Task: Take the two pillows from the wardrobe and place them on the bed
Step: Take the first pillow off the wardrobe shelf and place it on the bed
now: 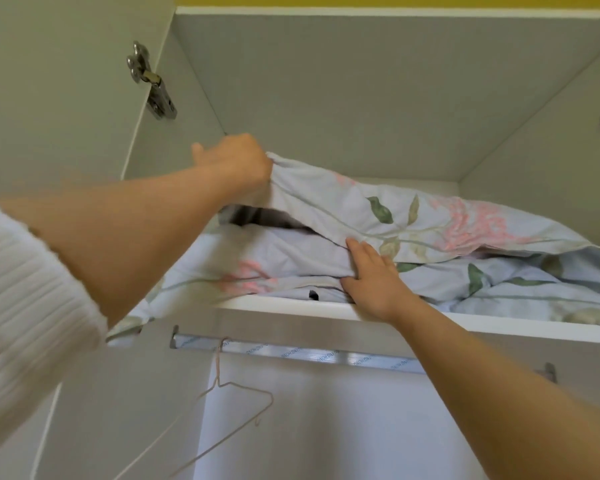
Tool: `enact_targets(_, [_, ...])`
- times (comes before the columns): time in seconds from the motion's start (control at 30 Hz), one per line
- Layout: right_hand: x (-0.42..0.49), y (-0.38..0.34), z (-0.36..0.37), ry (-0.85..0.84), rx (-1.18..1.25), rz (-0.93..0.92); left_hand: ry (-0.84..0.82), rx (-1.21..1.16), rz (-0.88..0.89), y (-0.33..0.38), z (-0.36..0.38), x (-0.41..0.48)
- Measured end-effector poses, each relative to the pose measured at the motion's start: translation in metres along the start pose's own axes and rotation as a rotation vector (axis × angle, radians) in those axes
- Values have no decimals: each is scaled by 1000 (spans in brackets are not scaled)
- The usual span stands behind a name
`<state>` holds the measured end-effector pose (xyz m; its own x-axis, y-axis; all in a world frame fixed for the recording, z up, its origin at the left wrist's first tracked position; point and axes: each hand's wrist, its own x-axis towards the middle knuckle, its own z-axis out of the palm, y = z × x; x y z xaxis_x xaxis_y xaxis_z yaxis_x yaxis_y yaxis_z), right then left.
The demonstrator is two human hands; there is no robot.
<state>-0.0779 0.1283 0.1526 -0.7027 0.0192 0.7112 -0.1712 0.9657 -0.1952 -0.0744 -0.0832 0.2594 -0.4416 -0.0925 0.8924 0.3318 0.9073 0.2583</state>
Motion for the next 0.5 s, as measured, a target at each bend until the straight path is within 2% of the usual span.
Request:
enact_targets(0.13, [-4, 0, -3, 68, 82, 30, 151, -80, 222, 33, -38, -15])
enact_targets(0.2, [-6, 2, -6, 131, 146, 29, 259, -103, 386, 42, -44, -33])
enact_targets(0.27, [-11, 4, -11, 192, 207, 3, 302, -176, 471, 41, -39, -55])
enact_targets(0.4, [-32, 3, -21, 224, 488, -70, 209, -344, 440, 18, -9, -91])
enact_targets(0.47, [-43, -1, -23, 357, 597, -36, 84, -450, 455, 10, 6, -105])
enact_targets(0.5, [-48, -4, -24, 468, 546, -11, 33, -491, 488, 8, 12, -111])
